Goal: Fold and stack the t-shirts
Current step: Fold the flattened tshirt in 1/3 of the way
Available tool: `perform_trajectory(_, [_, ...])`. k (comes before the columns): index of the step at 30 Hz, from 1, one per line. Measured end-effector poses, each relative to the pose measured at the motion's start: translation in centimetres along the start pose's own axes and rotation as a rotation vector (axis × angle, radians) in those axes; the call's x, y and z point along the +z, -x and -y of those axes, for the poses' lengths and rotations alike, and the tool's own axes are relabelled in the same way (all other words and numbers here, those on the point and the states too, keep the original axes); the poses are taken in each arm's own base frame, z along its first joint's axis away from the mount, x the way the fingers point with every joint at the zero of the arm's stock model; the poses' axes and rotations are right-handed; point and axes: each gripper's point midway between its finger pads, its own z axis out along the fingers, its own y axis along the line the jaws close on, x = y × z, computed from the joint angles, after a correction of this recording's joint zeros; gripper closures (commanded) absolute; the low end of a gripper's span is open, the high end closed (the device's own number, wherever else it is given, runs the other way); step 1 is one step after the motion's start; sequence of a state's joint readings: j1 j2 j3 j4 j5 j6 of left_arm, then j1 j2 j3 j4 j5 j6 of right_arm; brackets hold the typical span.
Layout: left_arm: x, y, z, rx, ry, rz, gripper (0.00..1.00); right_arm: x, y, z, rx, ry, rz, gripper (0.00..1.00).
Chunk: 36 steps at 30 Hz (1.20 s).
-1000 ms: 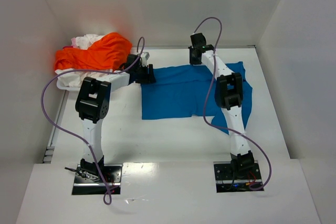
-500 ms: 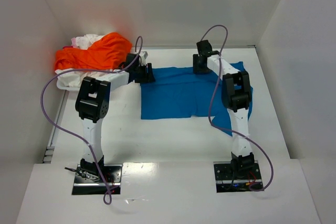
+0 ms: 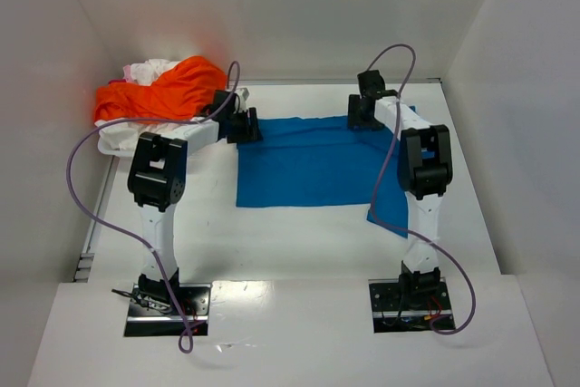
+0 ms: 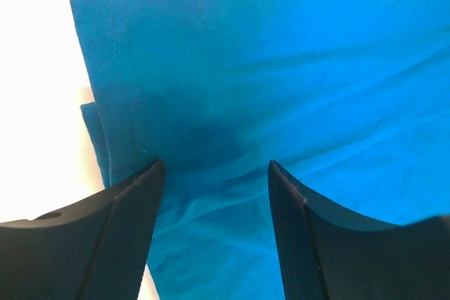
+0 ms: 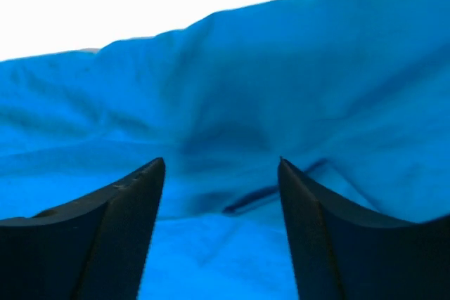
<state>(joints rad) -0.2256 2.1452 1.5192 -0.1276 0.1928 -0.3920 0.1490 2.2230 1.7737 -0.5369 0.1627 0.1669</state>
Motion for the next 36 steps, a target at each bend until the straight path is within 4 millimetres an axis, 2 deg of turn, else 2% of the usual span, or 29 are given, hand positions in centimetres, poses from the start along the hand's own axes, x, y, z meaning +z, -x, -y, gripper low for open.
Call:
perform_trajectory(4, [-0.9,0.1,-0.5,-0.007,0.014,-0.013,0.31,-1.1,1.7,1.0,0.023,-0.008,0.042,0.27])
perform_trajectory(6, [-1.6,0.3,-0.5,0.004,0.016,-0.015,0.29,-1.5,3.4,2.1,0.048,-0.016,0.076,0.33])
perform_trajectory(7, [-2.0,0.4,-0.4,0.006,0.014,-0.016,0.29,-1.7,4.2,2.9,0.066,-0.020,0.096,0.37])
perform_trajectory(8, [-2.4,0.6,-0.2,0.008,0.008,-0.014,0.29,-1.8,5.1,3.6,0.084,-0.021,0.114,0.48])
perform_trajectory(11, [-3.8,1.4,1.0,0.013,-0.034,-0.003,0.29,-2.2,7.3,5.7,0.128,-0.024,0.160,0.70])
perform_trajectory(12, [-4.3,1.7,1.5,0.018,-0.051,0.004,0.29,-2.3,8.1,6.3,0.140,-0.027,0.176,0.82])
perform_trajectory(15, [-5.4,2.5,3.6,0.043,-0.111,0.029,0.39,-1.8,9.4,6.8,0.156,-0.012,0.202,0.92])
perform_trajectory(18, [-5.3,3.0,6.0,0.075,-0.168,0.060,0.55,-0.5,8.7,5.5,0.147,0.039,0.176,0.95])
perform_trajectory(19, [-5.2,3.2,6.6,0.083,-0.181,0.073,0.65,0.0,8.3,5.1,0.144,0.056,0.163,0.95])
perform_trajectory(22, [-4.6,3.7,8.0,0.080,-0.205,0.116,0.82,1.4,6.9,3.9,0.134,0.097,0.120,0.95])
perform_trajectory(24, [-3.7,4.0,8.0,0.060,-0.200,0.136,0.85,2.0,6.1,3.5,0.131,0.113,0.099,0.95])
perform_trajectory(27, [-1.6,3.6,6.9,0.006,-0.165,0.121,0.88,2.6,5.5,3.3,0.128,0.119,0.083,0.95])
perform_trajectory(30, [0.4,2.1,5.5,-0.042,-0.118,0.077,0.91,3.5,4.9,3.3,0.127,0.113,0.064,0.95])
perform_trajectory(33, [1.3,0.7,4.4,-0.081,-0.079,0.034,0.94,4.8,4.0,3.4,0.127,0.105,0.040,0.94])
perform_trajectory(36, [1.3,0.4,4.0,-0.102,-0.063,0.023,0.97,5.0,4.7,3.4,0.126,0.102,0.054,0.94])
